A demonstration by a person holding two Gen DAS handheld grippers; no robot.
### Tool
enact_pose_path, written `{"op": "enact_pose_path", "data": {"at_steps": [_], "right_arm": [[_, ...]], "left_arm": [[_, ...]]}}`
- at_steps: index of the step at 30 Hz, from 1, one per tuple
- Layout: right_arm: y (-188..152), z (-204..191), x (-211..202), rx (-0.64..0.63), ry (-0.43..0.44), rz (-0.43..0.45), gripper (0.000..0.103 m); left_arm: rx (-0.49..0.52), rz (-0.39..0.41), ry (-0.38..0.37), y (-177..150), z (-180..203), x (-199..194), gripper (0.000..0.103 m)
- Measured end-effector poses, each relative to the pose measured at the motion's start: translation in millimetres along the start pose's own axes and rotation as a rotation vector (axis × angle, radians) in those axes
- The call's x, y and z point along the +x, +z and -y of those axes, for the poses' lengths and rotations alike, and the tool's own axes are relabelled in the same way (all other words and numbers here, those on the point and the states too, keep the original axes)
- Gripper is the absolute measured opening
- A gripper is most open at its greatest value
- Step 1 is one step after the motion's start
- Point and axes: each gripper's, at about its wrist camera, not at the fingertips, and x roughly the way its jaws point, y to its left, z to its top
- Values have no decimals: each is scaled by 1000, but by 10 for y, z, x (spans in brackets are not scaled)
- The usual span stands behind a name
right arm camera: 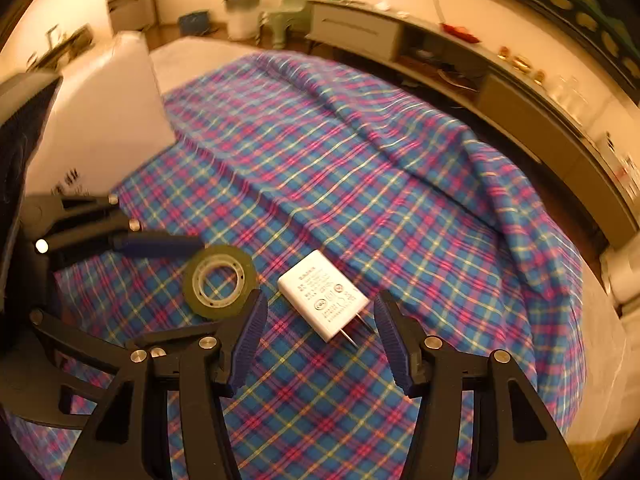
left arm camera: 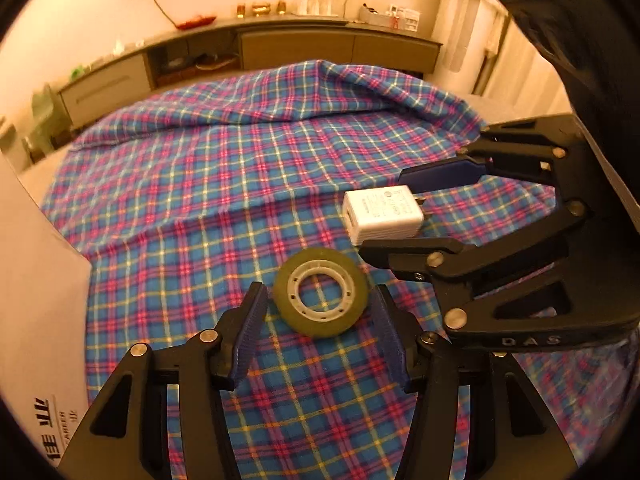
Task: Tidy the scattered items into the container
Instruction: 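Grasp the green tape roll with the left gripper while the right grasps the white charger, then lift the tape roll and charger and carry both over the white box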
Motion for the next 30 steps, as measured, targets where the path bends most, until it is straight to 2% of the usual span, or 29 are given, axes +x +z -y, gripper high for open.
{"op": "enact_pose_path", "data": {"at_steps": [3,4,5,7,17,19,30], "right_arm": [[-9,43,110,18,4,-19,55],[-21,84,124,49,25,-14,52],[-36,122,124,76,33,-7,44],[-71,168,98,108,23,4,36],[-412,190,-216,294,70,94,36],[-419,165,-252,299,73,86,36],[-482,-127,-780,384,82,167,36]], "left_arm": [[-12,11,-16,7,-45,-4,56],[-16,14,-18,10,-57,-6,52],[-17,18,-14,10,-67,-9,50],[-11,21,-14,8,-69,-18,49],[-29,19,-8,-24,-53,-87,49],[-40,20,-9,-37,-51,-155,49],[-92,115,-80,-48,-80,-995,49]]}}
